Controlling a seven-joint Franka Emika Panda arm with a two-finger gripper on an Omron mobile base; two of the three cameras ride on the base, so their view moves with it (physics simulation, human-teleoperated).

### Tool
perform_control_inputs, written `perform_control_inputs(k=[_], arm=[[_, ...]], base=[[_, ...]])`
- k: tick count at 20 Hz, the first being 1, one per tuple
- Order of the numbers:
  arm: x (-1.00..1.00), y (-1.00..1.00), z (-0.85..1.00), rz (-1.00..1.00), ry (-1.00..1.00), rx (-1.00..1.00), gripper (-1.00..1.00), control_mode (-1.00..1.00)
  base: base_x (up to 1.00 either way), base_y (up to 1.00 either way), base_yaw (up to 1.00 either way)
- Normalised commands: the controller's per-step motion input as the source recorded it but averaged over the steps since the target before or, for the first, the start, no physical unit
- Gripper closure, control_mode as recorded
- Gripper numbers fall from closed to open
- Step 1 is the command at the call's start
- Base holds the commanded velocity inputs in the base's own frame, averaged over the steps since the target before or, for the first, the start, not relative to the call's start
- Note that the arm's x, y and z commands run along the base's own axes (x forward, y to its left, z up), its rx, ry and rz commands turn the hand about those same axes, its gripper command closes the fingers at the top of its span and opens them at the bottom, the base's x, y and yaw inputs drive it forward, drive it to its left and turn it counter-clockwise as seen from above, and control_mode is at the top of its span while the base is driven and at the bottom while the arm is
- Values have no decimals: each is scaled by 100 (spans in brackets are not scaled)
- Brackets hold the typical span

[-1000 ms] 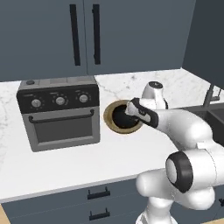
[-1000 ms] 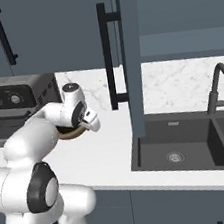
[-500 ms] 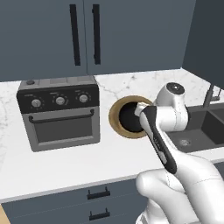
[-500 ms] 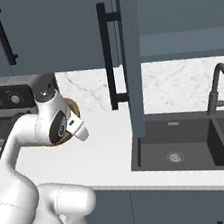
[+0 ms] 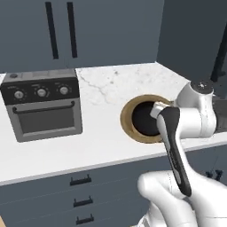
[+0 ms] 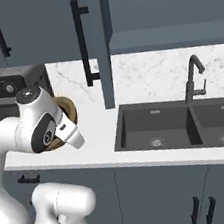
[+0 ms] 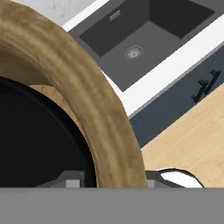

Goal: Pick up the bowls on the counter and stack them on top of one another in the open cabinet. Place the smaller bowl on top of the larger bowl.

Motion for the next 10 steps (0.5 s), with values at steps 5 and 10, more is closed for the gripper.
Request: perform_control_inputs(k=[5, 10], arm=[[0, 0, 0, 0, 0, 0, 100, 100], [0, 0, 0, 0, 0, 0, 100, 100]], base=[[-94, -99, -13], [-17, -100, -15]])
